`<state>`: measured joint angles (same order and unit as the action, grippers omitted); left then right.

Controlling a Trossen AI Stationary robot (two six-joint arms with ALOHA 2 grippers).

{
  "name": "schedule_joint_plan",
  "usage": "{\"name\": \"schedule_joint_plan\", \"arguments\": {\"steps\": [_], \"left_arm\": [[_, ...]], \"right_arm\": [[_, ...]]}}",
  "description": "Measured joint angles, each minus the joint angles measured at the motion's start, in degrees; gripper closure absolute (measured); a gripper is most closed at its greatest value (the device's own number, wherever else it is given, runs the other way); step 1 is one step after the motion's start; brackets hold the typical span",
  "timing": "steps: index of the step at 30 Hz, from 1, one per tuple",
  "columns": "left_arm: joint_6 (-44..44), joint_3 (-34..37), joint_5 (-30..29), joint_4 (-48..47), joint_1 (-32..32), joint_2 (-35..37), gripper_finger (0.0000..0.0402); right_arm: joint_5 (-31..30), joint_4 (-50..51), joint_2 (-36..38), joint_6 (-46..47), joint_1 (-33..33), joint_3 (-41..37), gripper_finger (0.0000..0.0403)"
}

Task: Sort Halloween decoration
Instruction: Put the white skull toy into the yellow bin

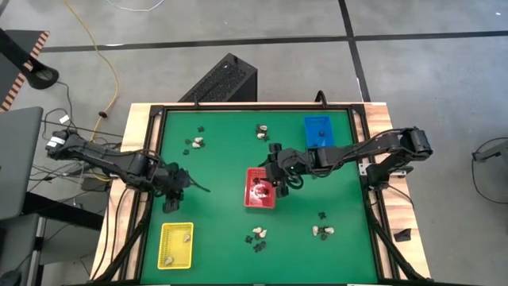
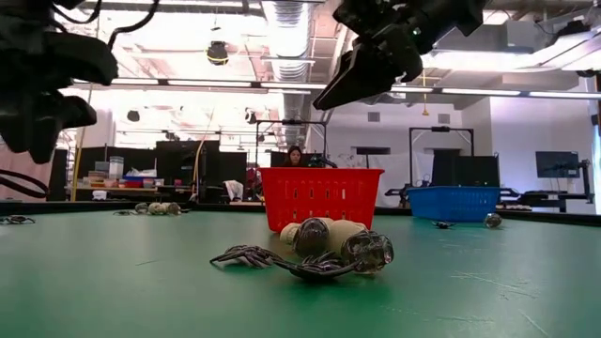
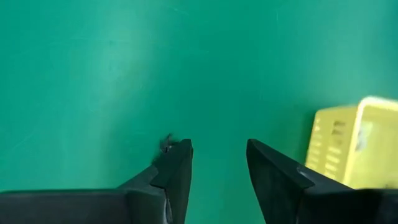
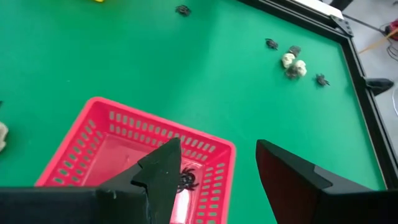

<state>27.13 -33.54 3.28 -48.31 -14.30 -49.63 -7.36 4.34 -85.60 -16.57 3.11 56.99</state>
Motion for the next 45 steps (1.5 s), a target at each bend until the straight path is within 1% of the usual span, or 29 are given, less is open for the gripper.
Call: {"name": "schedule_joint_plan", "arguments": {"steps": [5,11,13,16,18,19,21,22,24,30,33,35,38,40,45], "left_arm": [[-3.5,0.0,-3.2,0.3,-2.2,-2.1,0.0241],[-5.2,0.0,-4.1,0.2,-3.0,-9.1,0.0206],[-4.6,-0.6,-4.1,0.0,-3.0,-11.6,0.0196],[-1.5,-3.6,-6.2,2.2,-2.9,-14.8,0.0188],[-3.7,-6.9,-8.8,2.9,-2.2,-16.4,0.0187],[-5.4,-8.7,-11.8,2.5,-1.7,-17.0,0.0187],[-8.0,-11.6,-19.9,2.0,0.0,-17.6,0.0188],[-9.6,-12.7,-22.9,2.0,1.8,-17.9,0.0189],[-14.6,-13.8,-23.9,2.1,6.6,-17.9,0.0191],[-34.8,-12.4,-22.5,2.0,23.5,-18.0,0.0191],[-44.7,-11.0,-20.2,4.6,31.7,-18.0,0.0191],[-49.9,-9.7,-17.8,7.9,36.5,-18.0,0.0191],[-54.9,-6.9,-12.3,12.2,42.4,-18.0,0.0191],[-56.6,-4.9,-9.9,14.6,45.0,-18.0,0.0191],[-57.7,-2.0,-9.5,19.3,48.3,-18.0,0.0191]], "right_arm": [[0.0,0.0,0.0,0.4,-1.2,0.0,0.0163],[0.0,2.1,0.0,0.6,-1.8,0.0,0.0163],[0.0,3.5,0.0,0.6,-1.8,0.0,0.0163],[0.0,4.6,0.0,0.6,-1.8,0.0,0.0163],[0.0,4.4,0.0,0.6,-1.8,0.0,0.0163],[0.0,4.4,0.0,0.6,-1.8,0.0,0.0163],[0.0,4.4,0.0,0.6,-1.8,0.0,0.0163],[0.0,4.4,0.0,0.6,-1.8,0.0,0.0163],[0.0,4.7,0.0,0.7,-1.8,0.0,0.0163],[0.0,4.9,0.0,1.5,-1.7,0.0,0.0163],[0.0,5.4,0.0,1.6,-1.6,0.0,0.0163],[0.0,5.7,0.0,1.6,-1.6,0.0,0.0163],[0.0,6.1,0.0,1.6,-1.6,0.0,0.0163],[0.0,6.5,0.0,1.6,-1.6,0.0,0.0163],[0.0,7.4,0.0,1.6,-1.6,0.0,0.0163]]}}
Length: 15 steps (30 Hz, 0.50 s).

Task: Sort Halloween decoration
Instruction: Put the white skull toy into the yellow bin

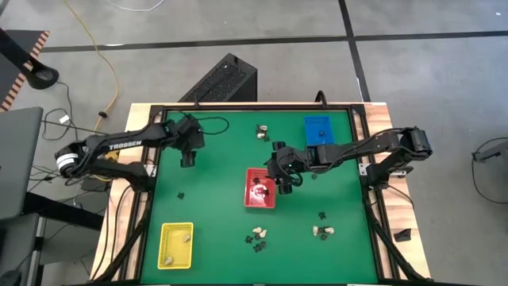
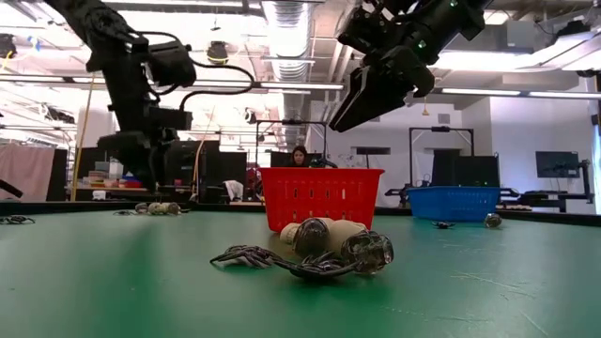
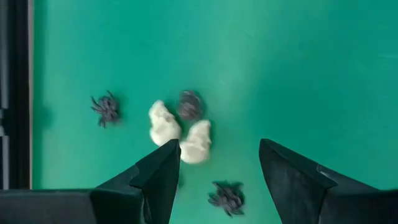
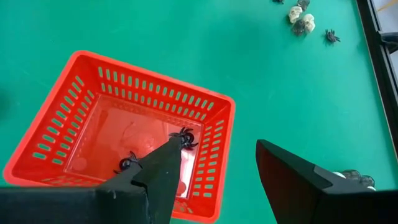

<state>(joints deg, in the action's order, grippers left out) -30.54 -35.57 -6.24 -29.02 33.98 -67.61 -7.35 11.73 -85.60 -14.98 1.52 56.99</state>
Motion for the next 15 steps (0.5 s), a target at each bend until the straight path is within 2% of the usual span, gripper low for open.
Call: {"name": "schedule_joint_plan", "arguments": {"steps": [15], "left_arm": [[-0.3,6.3,-0.5,9.2,2.9,0.0,0.0191]], "right_arm": [[0.0,-0.2,0.0,0.0,-0.1,0.0,0.0163]]}}
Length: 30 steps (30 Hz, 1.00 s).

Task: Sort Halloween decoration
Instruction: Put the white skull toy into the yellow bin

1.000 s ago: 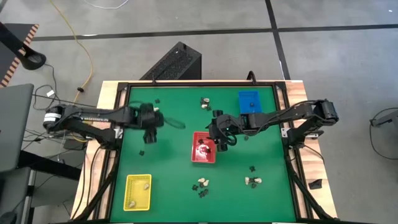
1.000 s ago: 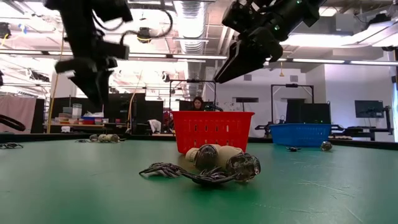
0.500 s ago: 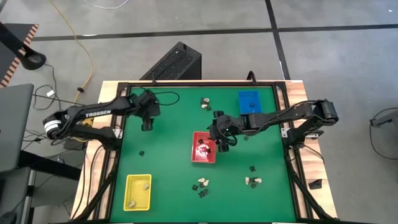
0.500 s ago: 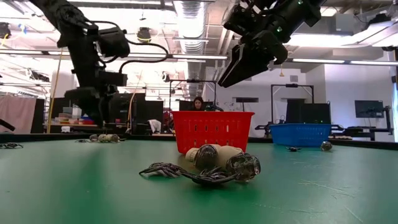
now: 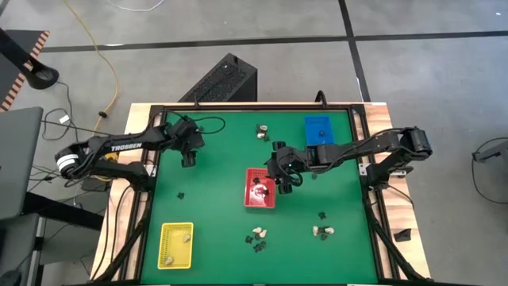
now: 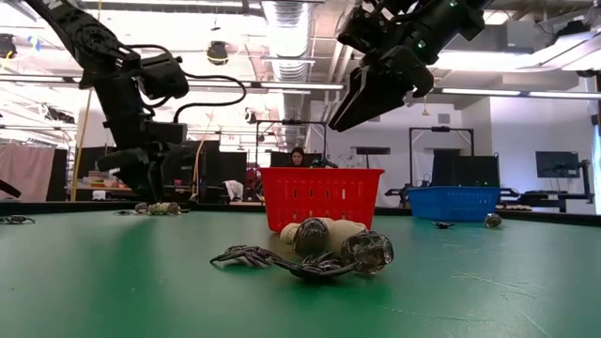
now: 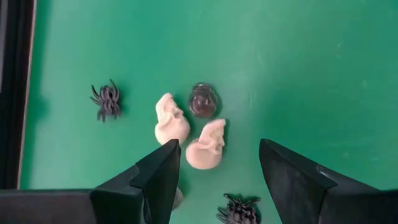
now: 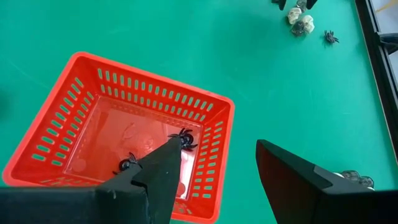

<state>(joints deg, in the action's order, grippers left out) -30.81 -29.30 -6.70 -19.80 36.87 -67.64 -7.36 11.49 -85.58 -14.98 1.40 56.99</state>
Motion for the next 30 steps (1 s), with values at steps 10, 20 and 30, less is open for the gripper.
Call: {"name": "schedule_joint_plan", "arguments": {"steps": [10,20,30], "left_arm": [[-0.2,-0.6,-1.7,1.7,0.0,-7.2,0.0191],[0.5,-3.3,-2.6,-0.6,0.0,-10.9,0.0191],[2.9,-5.5,-1.1,-6.5,0.1,-11.2,0.0191]], "right_arm": [[0.0,0.0,0.0,0.0,0.0,0.0,0.0163],[0.0,0.1,0.0,0.0,0.1,0.0,0.0163],[0.0,0.1,0.0,0.1,0.1,0.0,0.0163]]}}
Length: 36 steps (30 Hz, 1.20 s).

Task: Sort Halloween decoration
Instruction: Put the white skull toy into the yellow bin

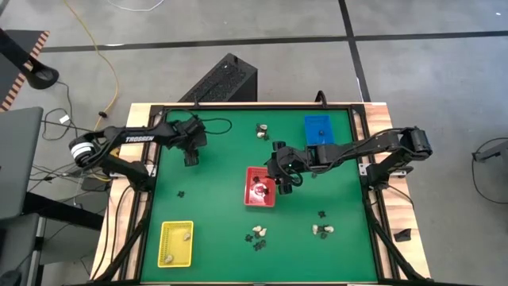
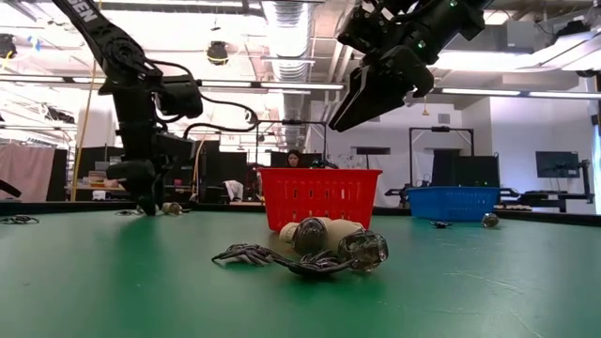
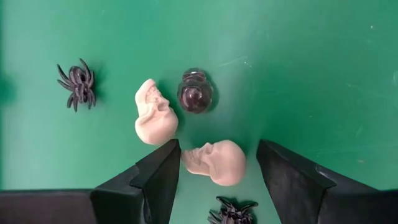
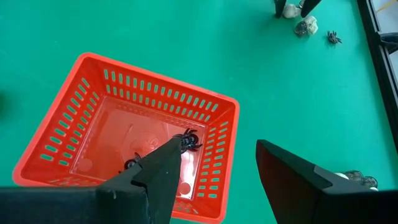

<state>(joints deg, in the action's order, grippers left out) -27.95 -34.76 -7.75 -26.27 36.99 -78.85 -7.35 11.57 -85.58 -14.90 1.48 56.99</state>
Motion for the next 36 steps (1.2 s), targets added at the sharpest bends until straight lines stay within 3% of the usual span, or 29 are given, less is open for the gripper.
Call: {"name": "schedule_joint_plan", "arguments": {"steps": [10,23,36], "left_arm": [[1.2,-0.2,7.1,-1.6,4.6,0.0,0.0191],[0.6,-0.3,9.1,-1.6,6.1,0.1,0.0258],[-0.3,-1.2,10.8,-2.2,6.0,0.1,0.0259]], "right_arm": [[0.0,0.0,0.0,0.3,0.0,0.0,0.0163],[0.0,0.0,0.0,0.4,0.0,0.0,0.0163],[0.0,0.0,0.0,0.4,0.0,0.0,0.0163]]}}
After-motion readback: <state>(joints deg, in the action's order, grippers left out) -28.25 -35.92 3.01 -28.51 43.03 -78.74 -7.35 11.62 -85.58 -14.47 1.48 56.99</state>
